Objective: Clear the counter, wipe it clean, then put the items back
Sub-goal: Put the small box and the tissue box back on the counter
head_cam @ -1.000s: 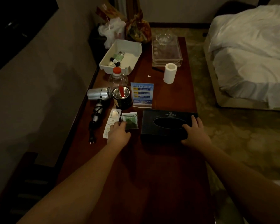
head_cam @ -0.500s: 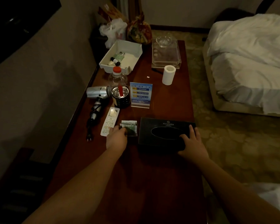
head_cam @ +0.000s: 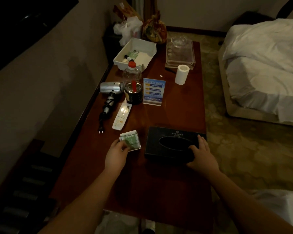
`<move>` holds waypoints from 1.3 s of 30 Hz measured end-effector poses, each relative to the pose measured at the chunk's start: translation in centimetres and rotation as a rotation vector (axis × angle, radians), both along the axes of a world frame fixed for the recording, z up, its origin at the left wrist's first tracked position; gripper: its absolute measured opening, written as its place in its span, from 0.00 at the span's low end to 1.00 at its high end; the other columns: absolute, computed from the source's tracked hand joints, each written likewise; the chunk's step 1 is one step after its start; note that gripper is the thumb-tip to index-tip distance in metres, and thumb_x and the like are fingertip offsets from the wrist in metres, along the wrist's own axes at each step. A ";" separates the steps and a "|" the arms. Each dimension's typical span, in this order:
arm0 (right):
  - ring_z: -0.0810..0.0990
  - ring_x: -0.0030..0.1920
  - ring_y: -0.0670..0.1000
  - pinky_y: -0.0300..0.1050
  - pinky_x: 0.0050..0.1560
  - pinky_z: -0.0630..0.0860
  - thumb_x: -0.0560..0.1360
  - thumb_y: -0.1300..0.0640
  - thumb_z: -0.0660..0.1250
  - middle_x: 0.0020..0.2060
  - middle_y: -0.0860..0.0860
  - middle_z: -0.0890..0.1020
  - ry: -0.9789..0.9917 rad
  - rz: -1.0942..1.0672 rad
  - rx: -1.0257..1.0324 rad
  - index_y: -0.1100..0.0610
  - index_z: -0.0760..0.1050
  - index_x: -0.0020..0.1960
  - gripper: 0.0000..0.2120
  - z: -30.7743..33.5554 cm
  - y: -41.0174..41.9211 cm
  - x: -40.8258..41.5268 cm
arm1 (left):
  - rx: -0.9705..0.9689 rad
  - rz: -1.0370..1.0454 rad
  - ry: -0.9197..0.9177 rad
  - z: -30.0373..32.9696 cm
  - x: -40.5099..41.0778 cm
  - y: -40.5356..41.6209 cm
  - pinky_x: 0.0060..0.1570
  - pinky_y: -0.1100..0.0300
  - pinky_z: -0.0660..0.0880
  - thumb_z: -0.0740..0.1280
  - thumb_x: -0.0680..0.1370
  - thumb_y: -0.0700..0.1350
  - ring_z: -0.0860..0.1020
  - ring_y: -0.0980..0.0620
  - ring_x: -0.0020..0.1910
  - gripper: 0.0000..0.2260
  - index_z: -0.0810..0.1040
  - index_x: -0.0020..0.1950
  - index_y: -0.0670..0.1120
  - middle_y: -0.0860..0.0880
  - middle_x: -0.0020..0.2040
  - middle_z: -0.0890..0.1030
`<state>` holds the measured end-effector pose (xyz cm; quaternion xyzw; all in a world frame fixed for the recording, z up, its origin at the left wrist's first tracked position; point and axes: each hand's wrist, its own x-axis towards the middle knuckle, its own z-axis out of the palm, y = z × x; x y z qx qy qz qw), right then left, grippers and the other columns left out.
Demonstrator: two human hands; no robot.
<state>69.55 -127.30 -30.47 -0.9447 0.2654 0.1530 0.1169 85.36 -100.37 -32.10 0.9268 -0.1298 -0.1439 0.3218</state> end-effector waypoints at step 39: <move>0.47 0.77 0.53 0.56 0.73 0.56 0.66 0.37 0.72 0.77 0.52 0.52 -0.279 1.127 0.218 0.49 0.72 0.60 0.28 10.3 46.2 -18.5 | -0.024 1.103 -0.243 14.3 -54.5 47.9 0.40 0.75 0.66 0.70 0.76 0.43 0.74 0.58 0.47 0.03 0.81 0.48 0.45 0.56 0.58 0.76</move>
